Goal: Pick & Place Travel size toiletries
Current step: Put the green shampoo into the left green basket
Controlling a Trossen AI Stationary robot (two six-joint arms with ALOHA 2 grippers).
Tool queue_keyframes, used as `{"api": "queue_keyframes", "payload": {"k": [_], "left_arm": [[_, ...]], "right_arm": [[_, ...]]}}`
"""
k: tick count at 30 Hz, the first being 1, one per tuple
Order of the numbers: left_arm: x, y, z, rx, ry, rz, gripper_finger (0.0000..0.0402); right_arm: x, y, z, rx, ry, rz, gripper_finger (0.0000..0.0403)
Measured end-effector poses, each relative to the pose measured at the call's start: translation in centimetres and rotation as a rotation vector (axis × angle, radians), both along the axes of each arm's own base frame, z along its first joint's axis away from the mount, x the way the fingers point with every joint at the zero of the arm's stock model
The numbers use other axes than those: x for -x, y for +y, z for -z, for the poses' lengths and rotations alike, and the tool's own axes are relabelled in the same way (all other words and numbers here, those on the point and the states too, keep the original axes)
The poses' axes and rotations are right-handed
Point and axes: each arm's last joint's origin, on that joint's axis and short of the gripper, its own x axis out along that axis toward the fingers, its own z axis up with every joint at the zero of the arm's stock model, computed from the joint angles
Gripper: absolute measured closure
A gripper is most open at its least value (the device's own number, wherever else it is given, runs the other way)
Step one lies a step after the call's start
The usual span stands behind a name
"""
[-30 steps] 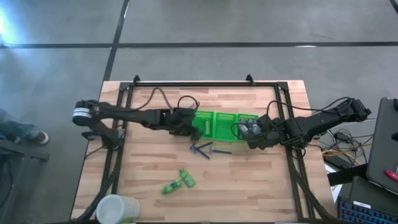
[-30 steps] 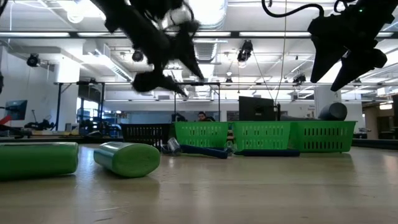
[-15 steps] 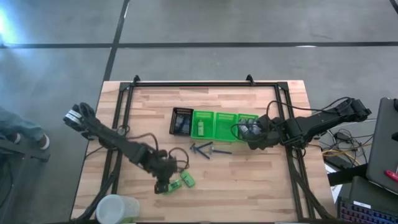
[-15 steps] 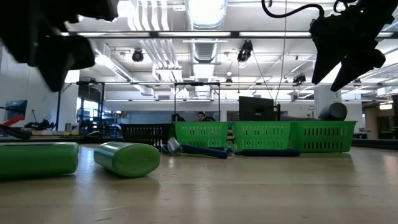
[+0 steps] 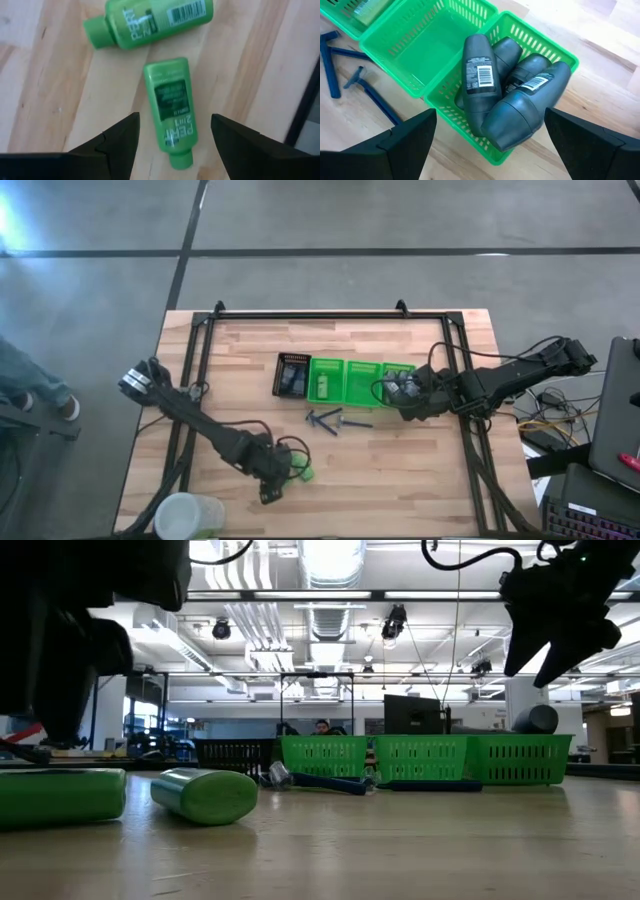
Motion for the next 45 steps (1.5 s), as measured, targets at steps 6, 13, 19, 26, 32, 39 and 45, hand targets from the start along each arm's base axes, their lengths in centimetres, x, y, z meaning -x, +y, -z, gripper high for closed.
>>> {"api": "queue_keyframes", "payload": {"k": [6, 13, 19, 26, 32, 39, 45], "left_arm": [[-0.8, -1.2, 1.2, -0.034, 0.024, 0.019, 0.0121], [-1.1, -1.5, 2.7, -0.041, 0.098, -0.078, 0.0089], [-1.4, -1.7, 4.3, -0.057, 0.138, -0.092, 0.0102], [-1.4, -1.3, 4.6, -0.102, 0.14, -0.101, 0.0158], [-1.3, 1.0, 2.1, -0.135, 0.094, -0.102, 0.0243], [-1.6, 7.9, -4.3, -0.152, -0.115, -0.337, 0.0267], [-3.8, 15.7, -7.7, -0.006, -0.401, -0.658, 0.0237]], "right_arm": [[0.1, 0.0, 0.1, 0.003, 0.016, -0.007, 0.0035], [0.1, 0.0, 0.1, 0.012, 0.029, -0.029, 0.0035], [0.3, -0.1, 0.1, 0.02, 0.052, -0.031, 0.0035], [0.4, -0.1, 0.1, 0.022, 0.057, -0.031, 0.0035], [0.5, -0.1, 0.2, 0.031, 0.074, -0.046, 0.0035], [0.5, -0.1, 0.2, 0.033, 0.081, -0.046, 0.0035], [0.5, -0.1, 0.2, 0.029, 0.075, -0.035, 0.0035]]}}
